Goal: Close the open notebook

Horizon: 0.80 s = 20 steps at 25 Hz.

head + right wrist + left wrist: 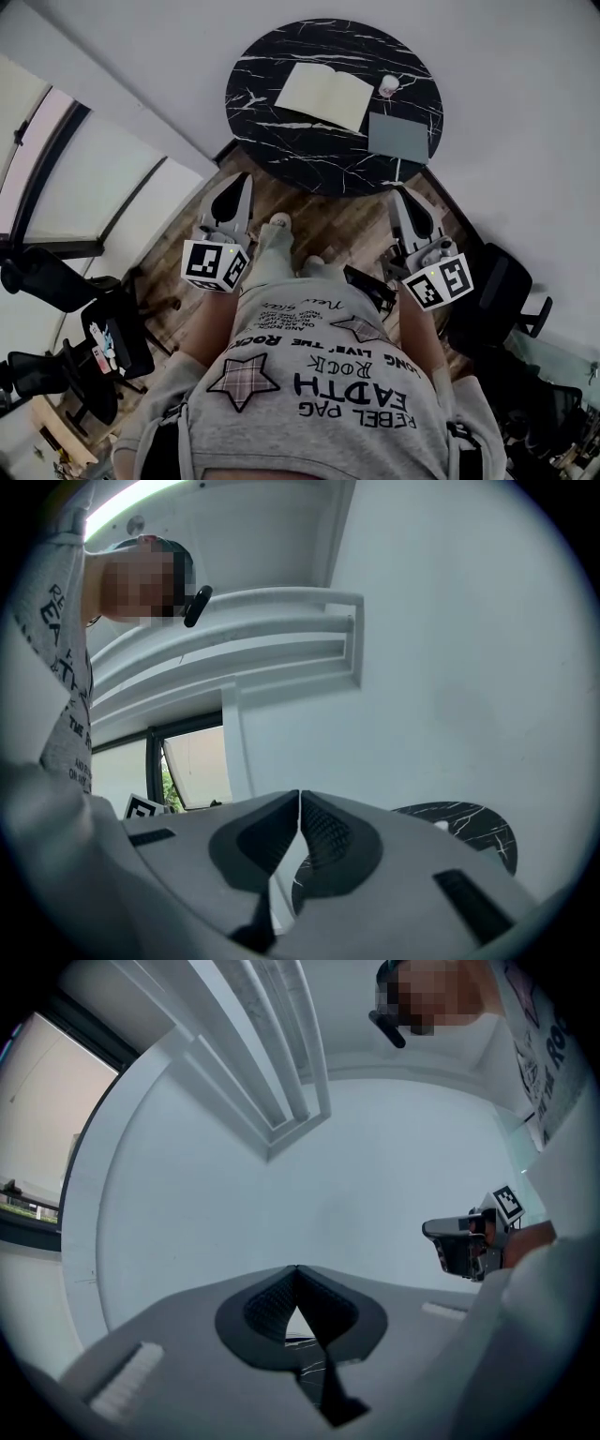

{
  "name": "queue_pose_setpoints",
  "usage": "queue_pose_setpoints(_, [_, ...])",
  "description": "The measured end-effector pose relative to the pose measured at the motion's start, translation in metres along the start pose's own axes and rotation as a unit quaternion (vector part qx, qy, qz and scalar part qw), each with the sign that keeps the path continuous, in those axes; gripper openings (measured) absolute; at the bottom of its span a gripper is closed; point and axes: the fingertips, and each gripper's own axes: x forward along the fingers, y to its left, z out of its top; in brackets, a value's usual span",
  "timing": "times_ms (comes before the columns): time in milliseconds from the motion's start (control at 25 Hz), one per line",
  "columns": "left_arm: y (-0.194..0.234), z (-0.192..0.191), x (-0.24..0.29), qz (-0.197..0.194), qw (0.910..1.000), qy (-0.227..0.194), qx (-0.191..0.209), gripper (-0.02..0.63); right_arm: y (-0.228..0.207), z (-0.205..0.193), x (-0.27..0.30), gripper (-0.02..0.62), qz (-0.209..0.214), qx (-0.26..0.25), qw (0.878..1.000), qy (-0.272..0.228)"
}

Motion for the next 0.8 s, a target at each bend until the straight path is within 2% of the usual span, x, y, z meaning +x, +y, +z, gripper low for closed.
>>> queue_pose_setpoints(240, [0.017, -0.001, 0.055, -0.032, 0.9995, -0.003, -0.003, 0.009, -0.034, 0.004, 0.027, 0.014, -0.034, -0.009, 0.999, -0.010])
queue_pose_setpoints(600, [0.072, 0.028, 0.155, -0.089, 0.9958, -0.021, 0.012, 0.009, -0.071, 0.026, 0.105, 0.014, -0.079, -0.024, 0.996, -0.044])
queue_pose_setpoints(800, [0.095, 0.025, 0.196, -0.119, 0.9928, -0.012, 0.007, 0.009, -0.088, 0.025, 0.136, 0.014, -0.111, -0.025, 0.992, -0.045])
